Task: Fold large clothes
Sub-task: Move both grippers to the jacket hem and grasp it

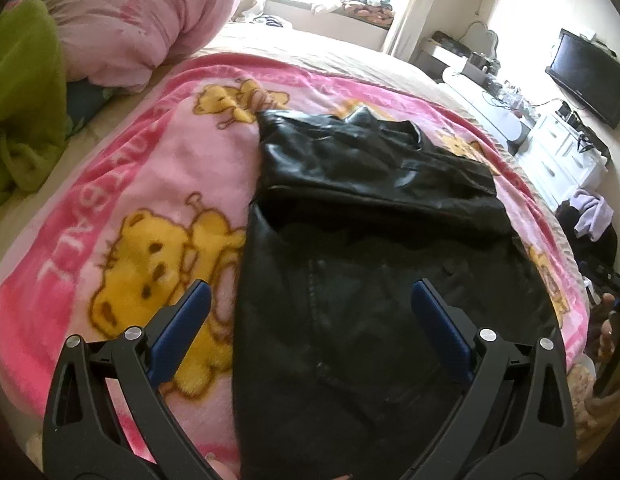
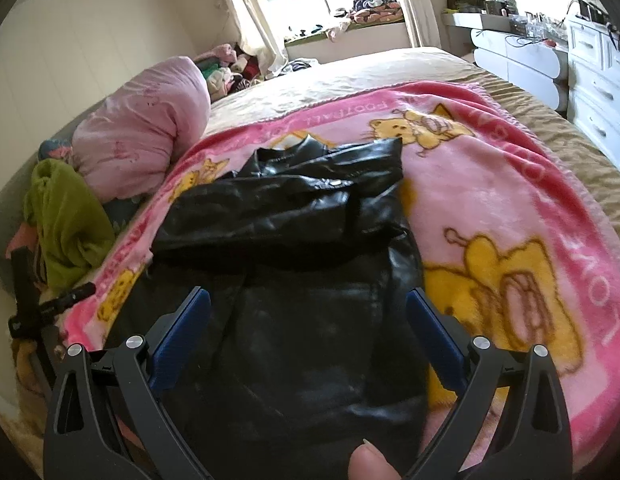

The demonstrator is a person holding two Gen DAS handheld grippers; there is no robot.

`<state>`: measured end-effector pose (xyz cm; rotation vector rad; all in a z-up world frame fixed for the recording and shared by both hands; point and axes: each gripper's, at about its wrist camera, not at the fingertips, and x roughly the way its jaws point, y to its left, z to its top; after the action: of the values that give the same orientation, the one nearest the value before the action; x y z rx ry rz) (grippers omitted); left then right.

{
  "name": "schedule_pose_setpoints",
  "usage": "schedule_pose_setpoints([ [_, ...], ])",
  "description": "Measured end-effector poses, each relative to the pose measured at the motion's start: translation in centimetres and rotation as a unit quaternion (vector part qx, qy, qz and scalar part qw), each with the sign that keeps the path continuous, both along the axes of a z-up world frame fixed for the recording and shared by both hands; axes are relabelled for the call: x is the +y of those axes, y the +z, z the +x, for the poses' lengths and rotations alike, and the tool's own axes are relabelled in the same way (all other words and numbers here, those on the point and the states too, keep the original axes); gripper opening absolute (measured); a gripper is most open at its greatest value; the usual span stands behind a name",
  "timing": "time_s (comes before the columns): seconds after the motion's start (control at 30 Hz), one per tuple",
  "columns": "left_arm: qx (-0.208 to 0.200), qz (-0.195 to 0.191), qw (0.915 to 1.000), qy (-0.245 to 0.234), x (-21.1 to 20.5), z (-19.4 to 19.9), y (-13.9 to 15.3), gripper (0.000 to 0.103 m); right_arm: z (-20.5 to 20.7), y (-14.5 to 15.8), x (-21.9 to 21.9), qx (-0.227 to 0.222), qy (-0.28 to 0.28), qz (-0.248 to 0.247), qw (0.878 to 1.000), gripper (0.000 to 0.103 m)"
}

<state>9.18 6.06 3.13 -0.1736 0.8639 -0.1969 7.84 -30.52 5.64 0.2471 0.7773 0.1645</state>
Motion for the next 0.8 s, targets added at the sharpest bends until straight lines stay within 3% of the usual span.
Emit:
schedule_pose_setpoints([
  [0.53, 0.059, 0.026, 0.9977, 0.019, 3.0, -3.1, -4.0, 0.094, -4.0, -3.6, -0.2, 0.066, 0.024, -0.042, 0.997, 0.097],
  [0.8, 0.084, 0.03, 0.996, -0.003, 2.5, -4.7, -5.8, 0.094, -5.2, -5.0, -0.2, 0.091, 0.029, -0.045, 0.994, 0.097],
])
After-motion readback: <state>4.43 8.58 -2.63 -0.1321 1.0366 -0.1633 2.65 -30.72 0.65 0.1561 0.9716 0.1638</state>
